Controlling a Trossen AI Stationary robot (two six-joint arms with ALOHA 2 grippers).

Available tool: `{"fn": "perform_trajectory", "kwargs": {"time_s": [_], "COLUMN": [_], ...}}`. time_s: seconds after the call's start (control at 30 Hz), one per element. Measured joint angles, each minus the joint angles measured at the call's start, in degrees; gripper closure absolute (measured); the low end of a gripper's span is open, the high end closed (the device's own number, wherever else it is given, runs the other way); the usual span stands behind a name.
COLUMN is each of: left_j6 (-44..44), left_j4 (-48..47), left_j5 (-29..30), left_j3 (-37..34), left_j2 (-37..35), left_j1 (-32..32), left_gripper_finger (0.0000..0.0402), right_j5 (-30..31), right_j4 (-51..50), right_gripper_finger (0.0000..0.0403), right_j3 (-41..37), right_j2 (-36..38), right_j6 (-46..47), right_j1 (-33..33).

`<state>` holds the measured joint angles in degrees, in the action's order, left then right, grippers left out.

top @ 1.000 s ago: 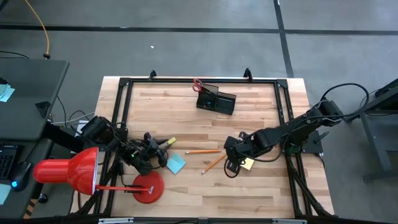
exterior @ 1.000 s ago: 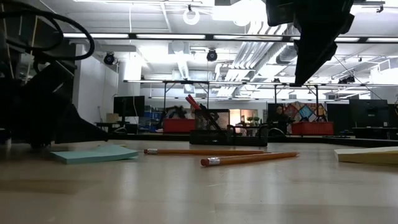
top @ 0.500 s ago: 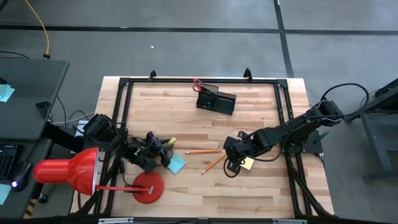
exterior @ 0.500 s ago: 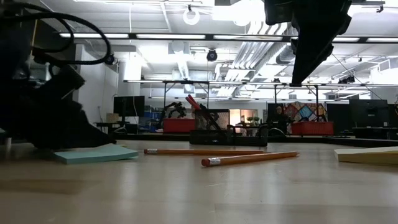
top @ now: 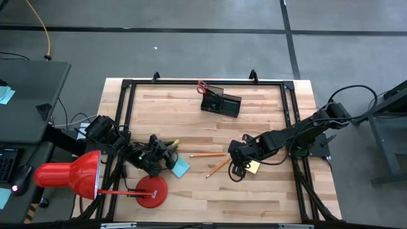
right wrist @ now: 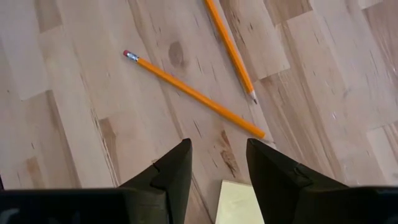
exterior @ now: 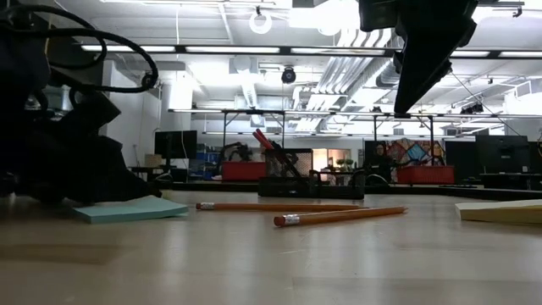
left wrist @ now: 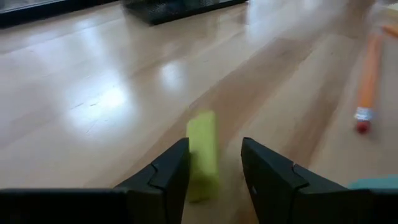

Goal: Pick and place office supplies into organizer
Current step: Put the green eraser in the black desk organizer

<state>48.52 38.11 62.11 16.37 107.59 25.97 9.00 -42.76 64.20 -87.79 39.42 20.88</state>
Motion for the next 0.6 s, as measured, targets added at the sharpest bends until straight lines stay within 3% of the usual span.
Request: {"fn": "perform_trajectory", "kwargs": {"time_s": [0.13,0.4,0.6], "left_j6": [4.93,0.10,2.74], "left_j4": [-0.65,-0.72,-4.60], "left_j5": [-2.35,-3.90,-3.17], "left_j3": [-0.11,0.50,1.10], "left_j2": [-0.11,0.03,0.13], "left_j1": [-2.01,-2.72,-2.66], "left_gripper_finger": [0.0259,0.0230,0.0247], "right_j5": [-0.23,-0.22,-0.20], "right_j4": [0.16,1.01,1.05], "right_gripper_finger": [0.0258,0.0258,0.0258], "right_j3": [0.00,0.00,0.00], "right_j2": [0.00,-0.02,-0.02], "right_j6": [-0.38,-1.28,-1.50], "right_j1": [0.00,-0.39,-0.39]}}
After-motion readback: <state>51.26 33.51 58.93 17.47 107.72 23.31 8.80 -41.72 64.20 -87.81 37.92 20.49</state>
